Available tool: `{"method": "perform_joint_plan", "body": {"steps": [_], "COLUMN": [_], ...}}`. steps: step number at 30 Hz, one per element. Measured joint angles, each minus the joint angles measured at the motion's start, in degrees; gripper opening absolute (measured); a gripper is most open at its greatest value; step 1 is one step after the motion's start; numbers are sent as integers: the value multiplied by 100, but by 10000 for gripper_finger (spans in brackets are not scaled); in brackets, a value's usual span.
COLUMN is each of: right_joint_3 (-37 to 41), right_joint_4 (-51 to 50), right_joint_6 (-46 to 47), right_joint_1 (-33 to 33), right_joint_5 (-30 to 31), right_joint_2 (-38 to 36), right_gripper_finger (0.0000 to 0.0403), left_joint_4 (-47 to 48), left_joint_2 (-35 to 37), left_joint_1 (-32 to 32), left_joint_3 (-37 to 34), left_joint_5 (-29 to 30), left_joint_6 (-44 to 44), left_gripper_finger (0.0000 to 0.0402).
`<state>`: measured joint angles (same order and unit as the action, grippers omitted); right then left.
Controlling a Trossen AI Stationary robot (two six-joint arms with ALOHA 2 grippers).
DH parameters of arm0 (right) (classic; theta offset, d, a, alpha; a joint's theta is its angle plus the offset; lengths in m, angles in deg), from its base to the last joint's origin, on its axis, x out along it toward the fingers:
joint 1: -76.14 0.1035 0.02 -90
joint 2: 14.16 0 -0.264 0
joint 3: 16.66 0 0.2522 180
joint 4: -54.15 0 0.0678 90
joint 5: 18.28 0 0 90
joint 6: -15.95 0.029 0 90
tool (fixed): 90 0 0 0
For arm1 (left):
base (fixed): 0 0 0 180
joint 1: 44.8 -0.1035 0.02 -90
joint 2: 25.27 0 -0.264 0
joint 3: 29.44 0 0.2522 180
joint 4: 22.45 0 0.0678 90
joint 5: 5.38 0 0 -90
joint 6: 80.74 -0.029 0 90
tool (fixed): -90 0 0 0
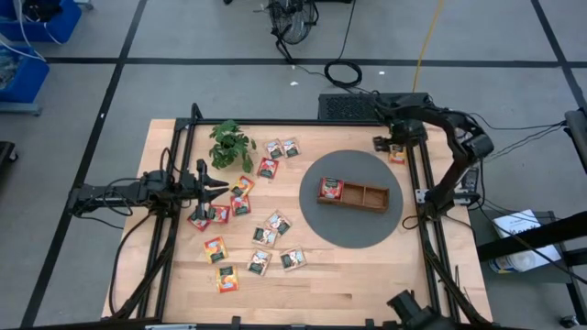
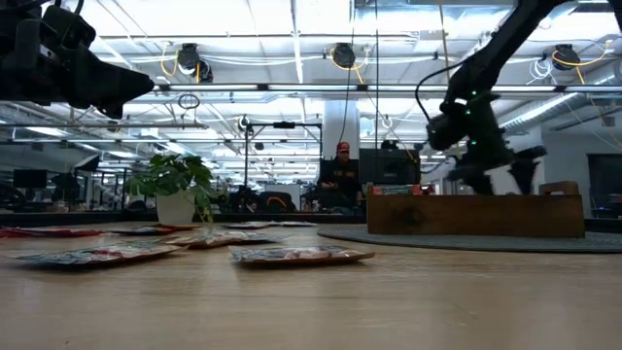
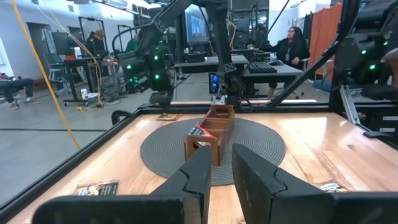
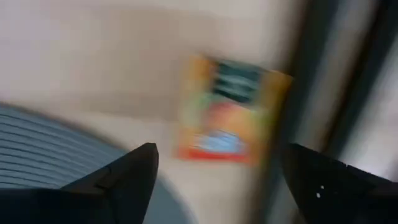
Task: Pick & Place Tea
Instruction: Put the yellow tea bag into the middle section of the wooden organizer
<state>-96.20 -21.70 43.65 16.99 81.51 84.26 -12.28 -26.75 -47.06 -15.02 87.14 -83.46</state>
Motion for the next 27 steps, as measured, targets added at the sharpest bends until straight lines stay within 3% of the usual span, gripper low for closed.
{"method": "perform_joint_plan", "body": {"steps": [7, 27], "right_joint_3": [13, 7], "right_joint_4": [517, 459], "right_joint_6": [179, 907], "right_joint_1": [-182, -225], "right_joint_5": [-546, -355], "right_joint_2": [412, 554], "right_gripper_finger": [316, 313], "left_joint_4": [1, 0], "left_joint_2": [0, -2], "left_joint_1": [-1, 0], "left_joint_3": [0, -2], "left_joint_5": [-1, 0], "left_joint_6": [0, 0], "left_gripper_finger": [72, 72]}}
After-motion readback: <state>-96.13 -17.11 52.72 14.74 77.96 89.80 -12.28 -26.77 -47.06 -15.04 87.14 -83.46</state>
